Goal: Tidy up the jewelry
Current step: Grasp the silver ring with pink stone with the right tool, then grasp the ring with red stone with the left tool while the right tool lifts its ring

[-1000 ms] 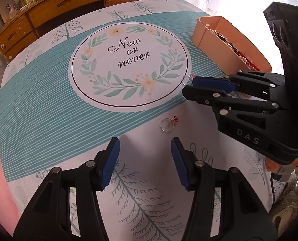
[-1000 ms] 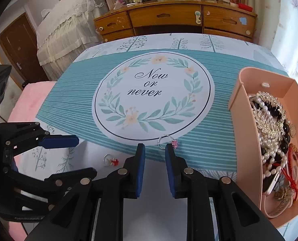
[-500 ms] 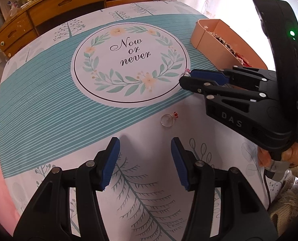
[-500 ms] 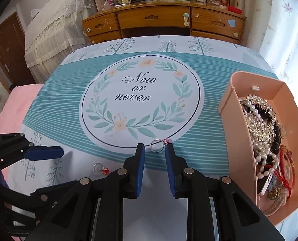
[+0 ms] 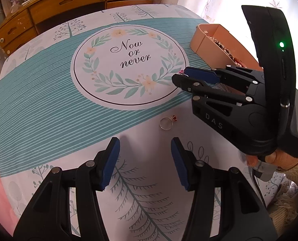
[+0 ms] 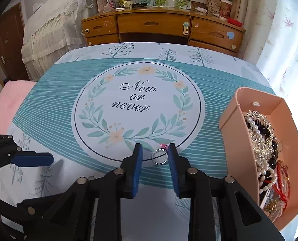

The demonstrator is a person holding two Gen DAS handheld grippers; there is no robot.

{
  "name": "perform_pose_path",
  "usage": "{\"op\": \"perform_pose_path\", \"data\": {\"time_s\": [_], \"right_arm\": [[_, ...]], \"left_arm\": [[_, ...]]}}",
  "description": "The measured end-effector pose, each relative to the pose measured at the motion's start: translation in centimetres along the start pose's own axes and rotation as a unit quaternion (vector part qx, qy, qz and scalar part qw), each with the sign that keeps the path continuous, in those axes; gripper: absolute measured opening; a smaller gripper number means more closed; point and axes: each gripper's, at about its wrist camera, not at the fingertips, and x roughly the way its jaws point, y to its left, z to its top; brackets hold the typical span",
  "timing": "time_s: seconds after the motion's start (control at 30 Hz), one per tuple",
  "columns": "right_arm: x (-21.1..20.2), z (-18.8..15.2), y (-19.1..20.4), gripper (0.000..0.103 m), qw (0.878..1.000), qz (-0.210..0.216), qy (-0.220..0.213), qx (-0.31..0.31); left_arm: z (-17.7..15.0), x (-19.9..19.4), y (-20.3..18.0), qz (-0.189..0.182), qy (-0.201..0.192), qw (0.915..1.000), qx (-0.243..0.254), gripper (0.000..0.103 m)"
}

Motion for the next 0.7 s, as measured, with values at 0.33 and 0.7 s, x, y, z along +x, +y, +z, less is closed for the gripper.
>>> {"op": "perform_pose_path", "data": {"time_s": [0.33, 0.7], "right_arm": [[-0.4, -0.2, -2.0, 0.006, 0.999, 0.039, 0.002, 0.026], [-4.3, -0.9, -3.6, 0.006, 0.995, 0.079, -0.031, 0.055]], "left_arm": [[0.2, 0.9, -1.0, -0.004, 0.017, 0.9993, 0.035, 0.05], [2.4, 2.0, -1.9, -0.006, 0.013, 0.9992, 0.037, 0.05]]}}
